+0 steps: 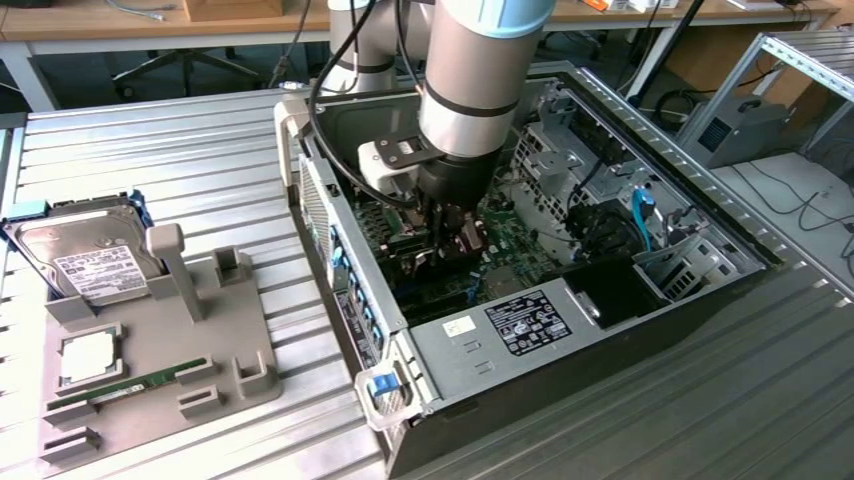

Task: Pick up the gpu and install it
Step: 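Insert the gpu into the slot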

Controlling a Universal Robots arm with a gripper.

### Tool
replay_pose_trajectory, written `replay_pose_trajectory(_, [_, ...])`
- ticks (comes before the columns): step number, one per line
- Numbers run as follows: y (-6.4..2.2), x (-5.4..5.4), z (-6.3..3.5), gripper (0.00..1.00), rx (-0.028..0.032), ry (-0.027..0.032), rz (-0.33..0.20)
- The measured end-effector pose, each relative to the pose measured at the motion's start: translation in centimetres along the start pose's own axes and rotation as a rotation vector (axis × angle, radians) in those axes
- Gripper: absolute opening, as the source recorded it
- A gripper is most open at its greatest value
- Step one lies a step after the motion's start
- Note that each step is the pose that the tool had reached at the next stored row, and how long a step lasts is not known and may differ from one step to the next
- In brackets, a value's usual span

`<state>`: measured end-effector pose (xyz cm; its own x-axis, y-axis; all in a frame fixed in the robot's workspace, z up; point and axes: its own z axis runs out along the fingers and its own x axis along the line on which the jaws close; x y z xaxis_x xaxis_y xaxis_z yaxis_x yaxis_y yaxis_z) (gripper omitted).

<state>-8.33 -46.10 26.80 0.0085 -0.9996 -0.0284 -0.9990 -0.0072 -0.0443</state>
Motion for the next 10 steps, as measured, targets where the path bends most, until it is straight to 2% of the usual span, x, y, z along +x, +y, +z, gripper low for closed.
replay_pose_trajectory(10, [0.02,0.00,0.00,0.26,0.0000,-0.0001,0.000])
